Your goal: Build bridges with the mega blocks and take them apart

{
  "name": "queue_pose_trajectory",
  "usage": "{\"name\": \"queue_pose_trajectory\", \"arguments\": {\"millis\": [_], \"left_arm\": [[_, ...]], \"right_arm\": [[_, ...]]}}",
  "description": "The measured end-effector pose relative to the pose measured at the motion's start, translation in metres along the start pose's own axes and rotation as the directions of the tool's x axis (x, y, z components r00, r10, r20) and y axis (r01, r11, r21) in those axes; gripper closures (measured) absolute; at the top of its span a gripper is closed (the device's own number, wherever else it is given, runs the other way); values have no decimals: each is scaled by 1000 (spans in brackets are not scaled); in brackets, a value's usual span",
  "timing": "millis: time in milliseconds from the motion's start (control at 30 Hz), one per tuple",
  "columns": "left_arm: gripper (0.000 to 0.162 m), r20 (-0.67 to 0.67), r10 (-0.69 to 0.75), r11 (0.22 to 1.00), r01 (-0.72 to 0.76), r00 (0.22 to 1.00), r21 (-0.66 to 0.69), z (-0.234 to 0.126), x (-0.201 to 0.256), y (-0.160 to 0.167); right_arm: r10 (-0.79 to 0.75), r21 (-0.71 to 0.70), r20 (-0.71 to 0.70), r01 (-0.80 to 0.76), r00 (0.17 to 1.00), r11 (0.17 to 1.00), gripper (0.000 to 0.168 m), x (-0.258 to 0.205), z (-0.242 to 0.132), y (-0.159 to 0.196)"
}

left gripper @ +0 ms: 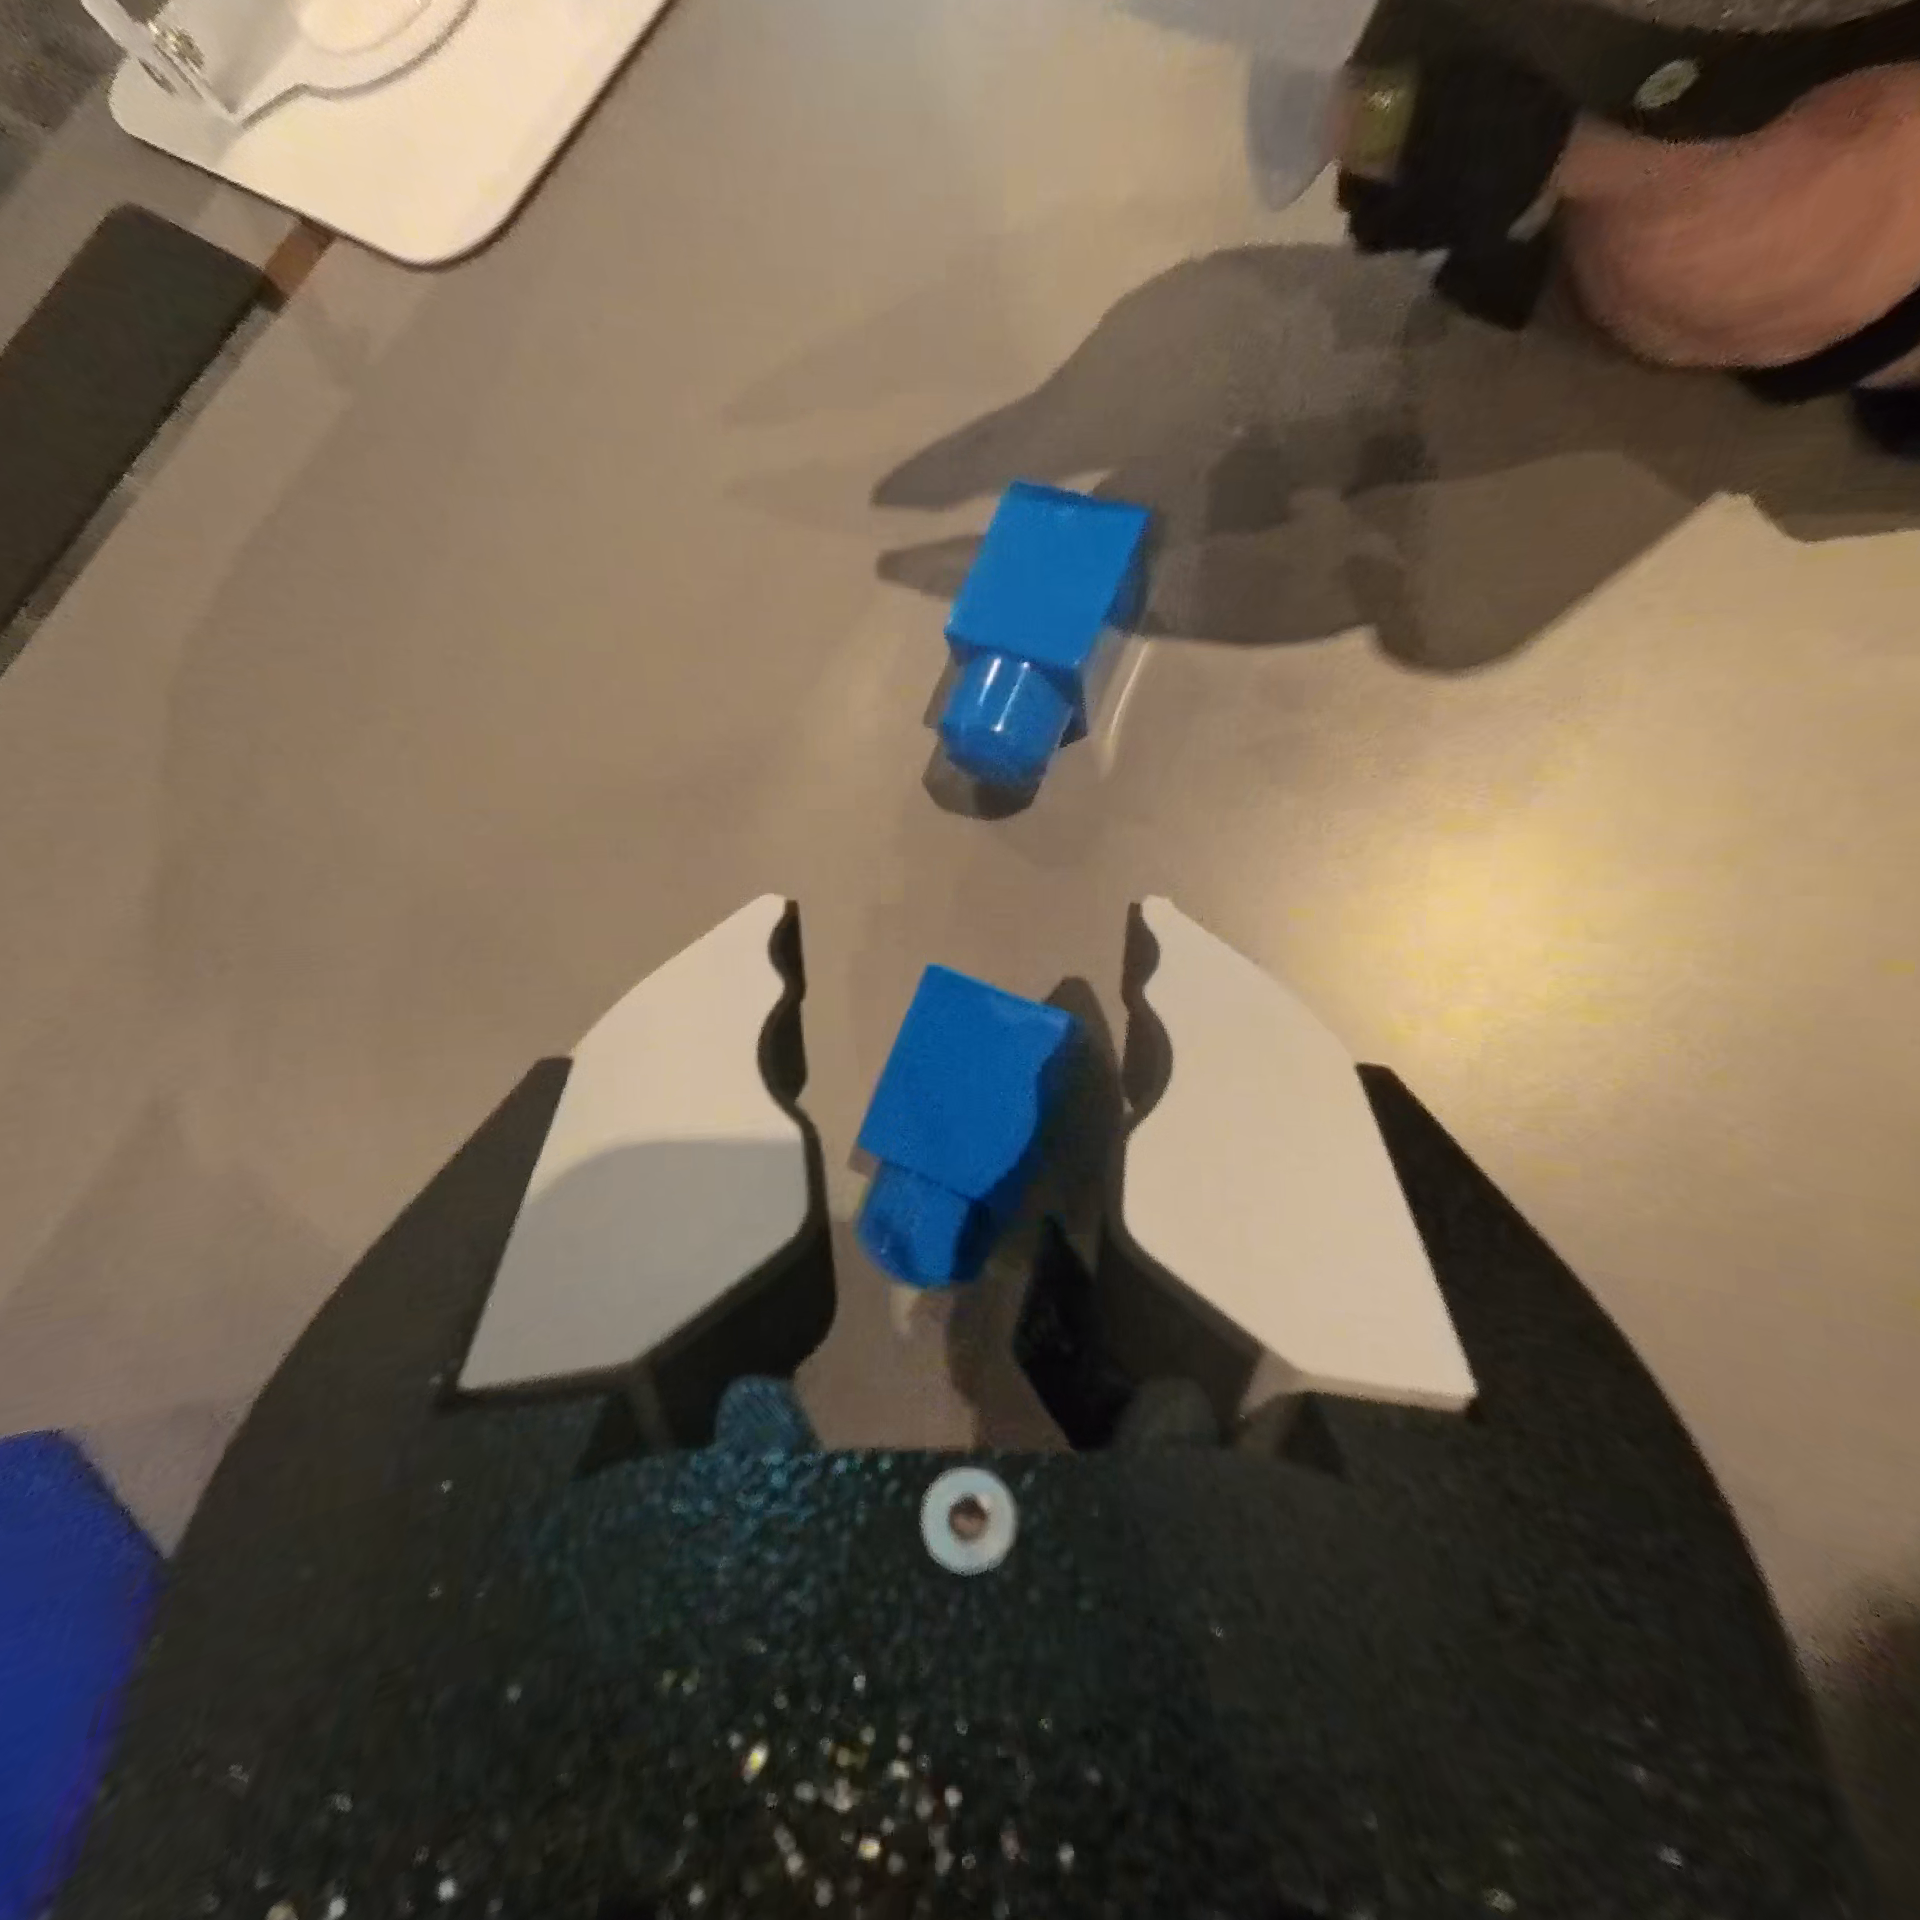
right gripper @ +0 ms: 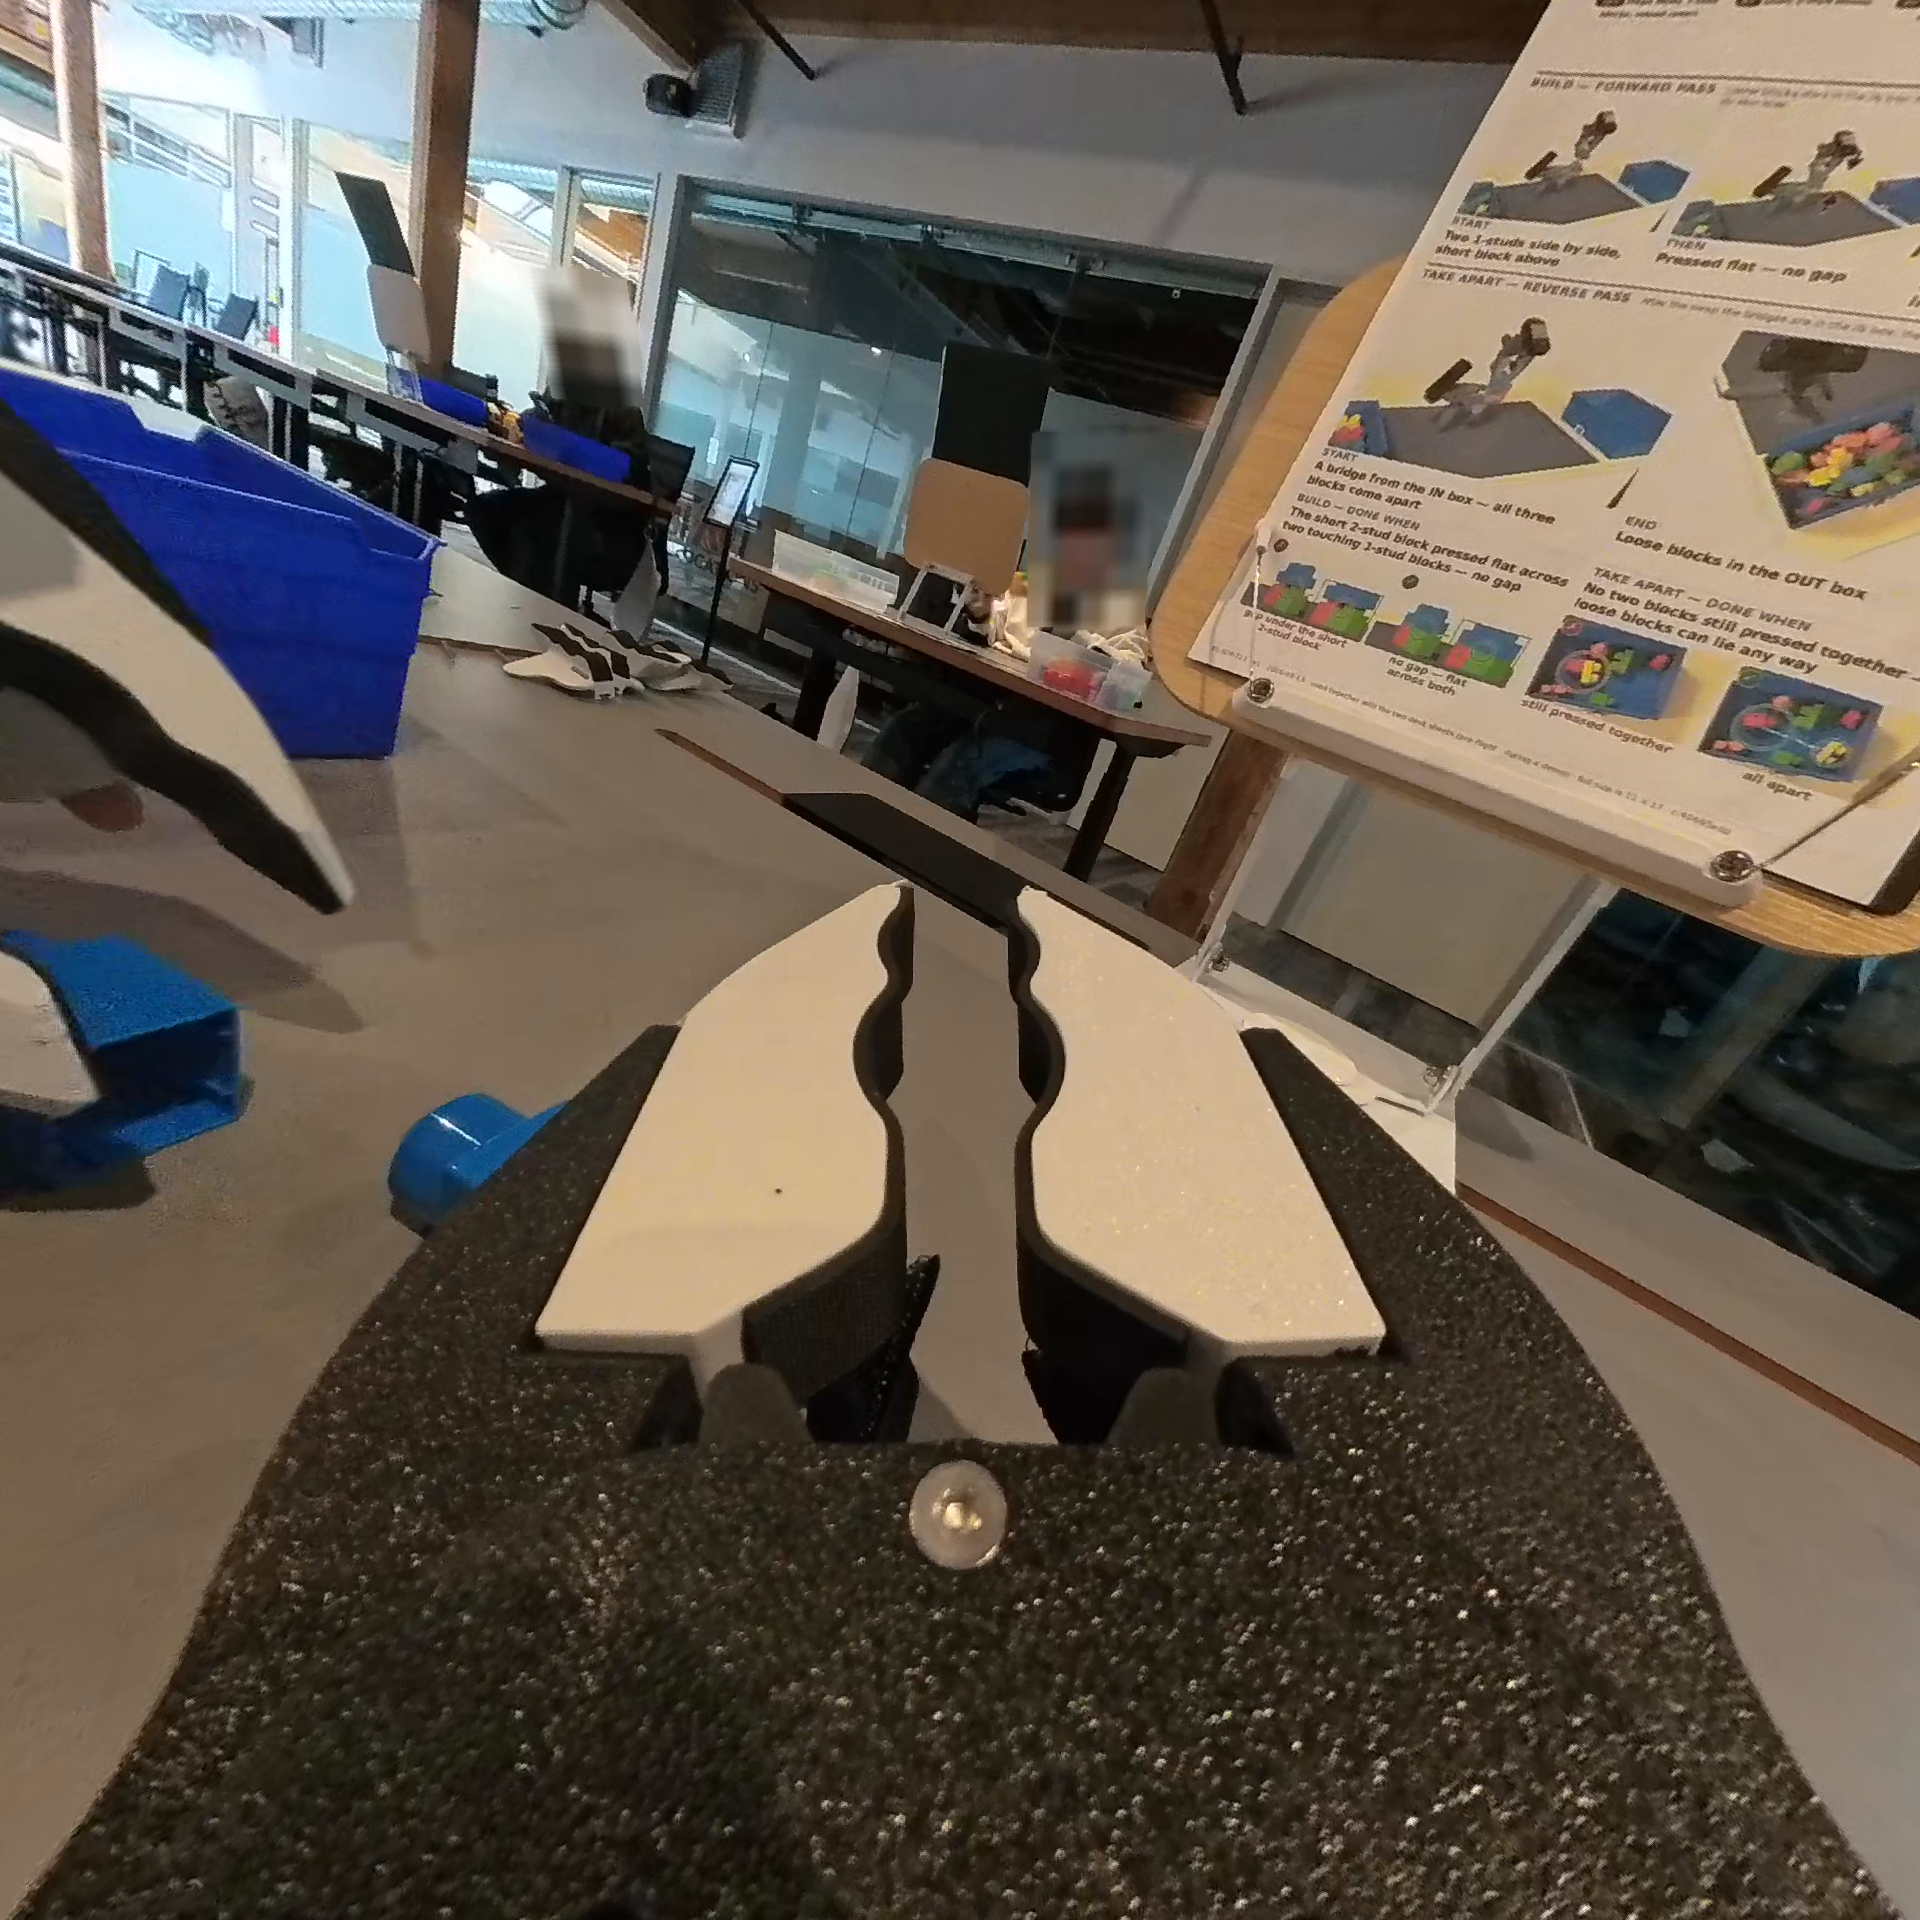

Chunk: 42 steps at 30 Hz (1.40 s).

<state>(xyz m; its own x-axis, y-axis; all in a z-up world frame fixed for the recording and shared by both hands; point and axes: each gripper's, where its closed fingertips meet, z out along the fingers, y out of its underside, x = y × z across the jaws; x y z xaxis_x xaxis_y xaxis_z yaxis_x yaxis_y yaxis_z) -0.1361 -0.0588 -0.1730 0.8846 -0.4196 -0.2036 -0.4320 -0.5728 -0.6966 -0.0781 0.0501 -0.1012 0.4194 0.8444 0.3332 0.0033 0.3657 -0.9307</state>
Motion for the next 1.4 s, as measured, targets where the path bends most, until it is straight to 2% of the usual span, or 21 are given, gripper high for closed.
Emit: {"name": "queue_pose_trajectory", "arguments": {"millis": [100,167,233,400,467,533,733,933,1033,1133,1233,1333,1400], "left_arm": [[115,47,85,996,-86,995,23,6,3,-9],[126,73,187,982,-188,980,5,14,3,-17],[129,50,244,969,-242,969,-46,24,4,-20],[127,-98,164,979,-174,982,-101,42,8,-20],[134,-134,133,981,-150,982,-124,46,10,-17],[135,-117,139,976,-156,983,-154,48,6,-15],[127,-67,193,952,-203,979,-230,48,-1,-9],[122,-102,162,952,-183,981,-247,51,0,-10],[131,-119,178,934,-206,977,-292,55,-2,-7],[134,-156,218,914,-258,963,-314,57,0,-7],[135,-178,291,889,-334,940,-314,52,3,-10],[135,-199,399,844,-444,895,-302,42,9,-18],[135,-219,458,811,-506,862,-293,35,16,-23]], "right_arm": [[-3,0,0,3,1000,1000,152,0,0,0],[-4,-1,0,4,1000,1000,152,0,-1,0],[-7,-2,-5,7,1000,1000,152,1,-2,0],[1,2,-8,-1,1000,1000,152,4,-4,-1],[-3,5,2,3,1000,1000,152,3,-5,-2],[-34,6,17,34,999,999,155,4,-7,-3],[-127,-4,259,133,957,991,166,-22,-20,0],[-105,-45,288,123,952,991,168,-26,-19,6],[-70,-57,308,92,949,994,168,-28,-20,7],[-24,-94,376,64,926,993,160,-34,-22,12],[12,-152,463,65,886,986,140,-44,-27,18],[50,-230,582,105,812,968,123,-61,-37,24],[77,-278,624,129,778,952,119,-70,-41,30]]}}
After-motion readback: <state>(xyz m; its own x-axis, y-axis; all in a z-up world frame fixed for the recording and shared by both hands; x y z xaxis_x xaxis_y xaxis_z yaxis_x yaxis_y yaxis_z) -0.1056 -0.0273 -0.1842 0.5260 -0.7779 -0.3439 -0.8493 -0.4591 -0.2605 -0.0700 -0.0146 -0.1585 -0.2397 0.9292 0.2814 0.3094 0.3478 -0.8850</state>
